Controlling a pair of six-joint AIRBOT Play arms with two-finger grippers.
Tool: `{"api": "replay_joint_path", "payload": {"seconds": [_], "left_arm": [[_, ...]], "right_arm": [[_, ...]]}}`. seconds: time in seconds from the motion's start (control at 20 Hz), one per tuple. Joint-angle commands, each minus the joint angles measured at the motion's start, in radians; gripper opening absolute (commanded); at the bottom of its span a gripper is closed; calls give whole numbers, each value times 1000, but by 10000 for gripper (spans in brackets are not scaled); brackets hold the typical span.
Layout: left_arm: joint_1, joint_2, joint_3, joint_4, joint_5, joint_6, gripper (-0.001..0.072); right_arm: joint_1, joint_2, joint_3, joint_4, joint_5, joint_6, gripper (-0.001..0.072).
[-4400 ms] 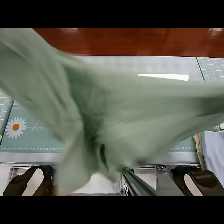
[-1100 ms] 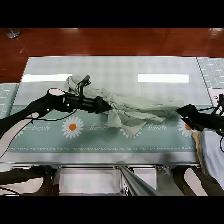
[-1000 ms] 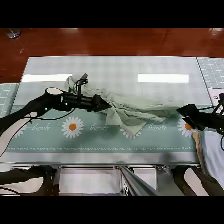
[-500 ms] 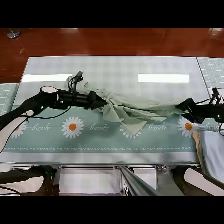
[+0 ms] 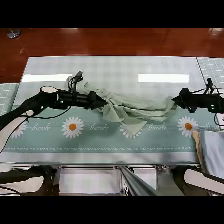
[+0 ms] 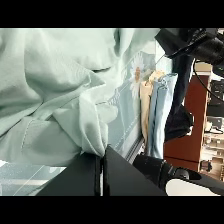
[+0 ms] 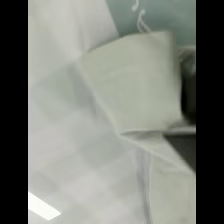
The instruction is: Fold the shirts.
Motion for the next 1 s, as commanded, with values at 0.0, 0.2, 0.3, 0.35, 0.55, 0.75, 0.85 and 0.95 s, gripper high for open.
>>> {"api": "replay_joint_path", "payload": {"seconds": [0.0,0.2,0.3,0.35,0.55,0.75,0.85,0.95], "left_arm": [[3,1,3,0,-2,-5,31],[94,48,162,-14,-72,-32,30],[177,105,346,-23,-68,-83,30],[222,134,461,-22,-62,-108,30],[385,212,915,45,-26,-215,30],[469,274,1267,301,-37,-388,30],[482,344,1309,304,-82,-400,30],[482,435,1307,359,-94,-386,30]], "right_arm": [[68,-5,21,-47,-39,48,17],[89,4,252,-74,121,46,16],[97,34,462,-78,183,54,15],[106,55,575,-77,207,57,16],[161,191,968,-205,215,109,15],[172,355,1156,-254,223,113,15],[172,426,1194,-209,247,81,15],[172,495,1200,-216,278,62,15]]}}
